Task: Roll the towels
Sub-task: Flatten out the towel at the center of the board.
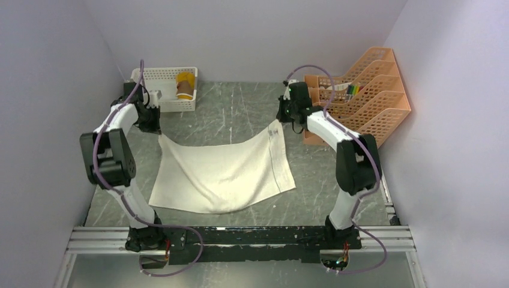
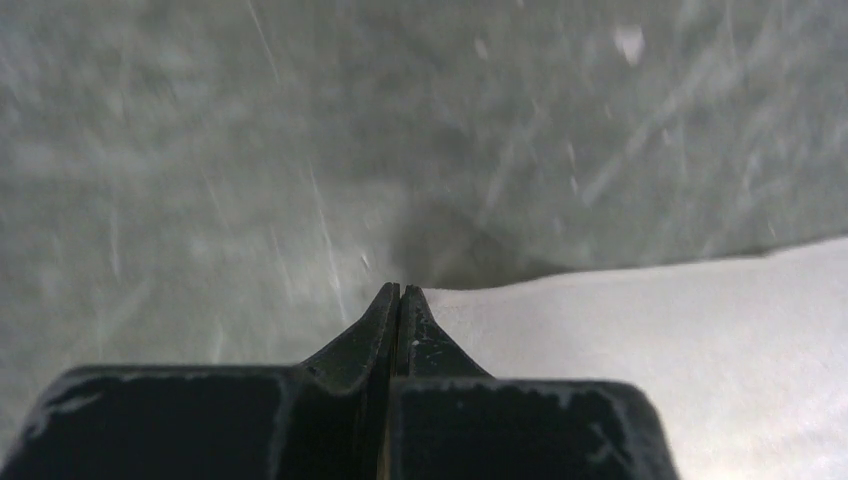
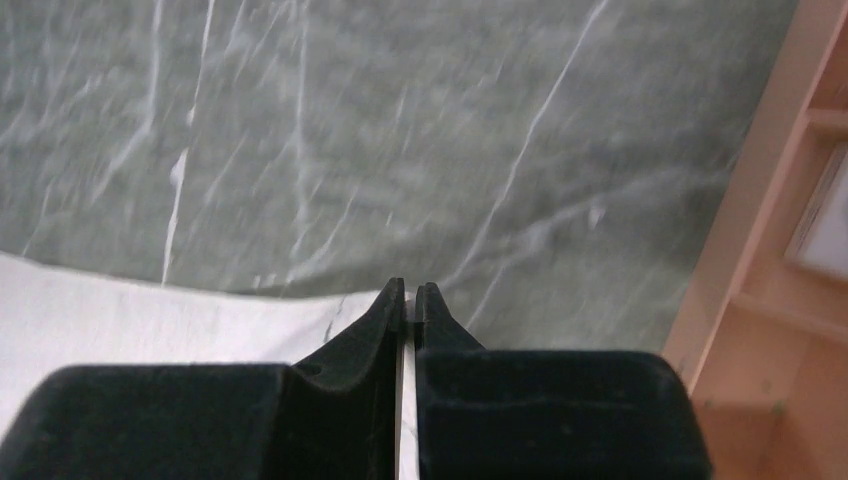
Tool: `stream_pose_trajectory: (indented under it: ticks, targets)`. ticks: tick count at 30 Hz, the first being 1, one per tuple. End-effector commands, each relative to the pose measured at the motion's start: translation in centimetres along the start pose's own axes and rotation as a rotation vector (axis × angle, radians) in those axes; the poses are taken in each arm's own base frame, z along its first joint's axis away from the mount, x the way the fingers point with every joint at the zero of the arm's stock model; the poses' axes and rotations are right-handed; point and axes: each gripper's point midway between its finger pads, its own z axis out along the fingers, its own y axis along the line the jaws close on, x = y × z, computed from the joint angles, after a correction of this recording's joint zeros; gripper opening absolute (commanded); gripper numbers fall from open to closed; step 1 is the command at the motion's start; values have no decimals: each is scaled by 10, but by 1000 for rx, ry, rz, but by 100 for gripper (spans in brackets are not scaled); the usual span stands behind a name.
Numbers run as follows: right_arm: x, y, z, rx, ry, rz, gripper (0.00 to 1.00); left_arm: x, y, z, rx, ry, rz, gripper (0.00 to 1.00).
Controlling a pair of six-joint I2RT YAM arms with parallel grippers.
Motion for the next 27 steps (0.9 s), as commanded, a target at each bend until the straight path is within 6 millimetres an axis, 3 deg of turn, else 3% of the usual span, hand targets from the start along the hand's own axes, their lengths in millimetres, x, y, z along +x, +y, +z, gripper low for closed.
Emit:
stream_pose_trajectory:
  ticks: [1,5,10,13,16,19,22,27]
  targets:
    - [-66,-18,24,3,-128,-9,0,-63,27,13,-43,-95,49,7]
    - [-66,-46,55,13,-103,18,0,-81,49,33,-80,-73,59,7]
    - [-63,-65,83,26,-65,23,0,-91,65,52,-97,-82,61,7]
    - [-70,-74,87,52,-70,1,0,-98,68,52,-107,-104,65,7]
    - [-84,-84,76,77,-109,6,0,-112,70,36,-122,-149,67,7]
    - [-112,-85,47,81,-178,8,0,-143,63,-11,-122,-270,84,7]
    - [-153,-73,2,67,-280,-12,0,-174,45,-77,-109,-457,111,7]
    - [-194,-51,-75,42,-447,-39,0,-188,17,-185,-129,-724,127,7]
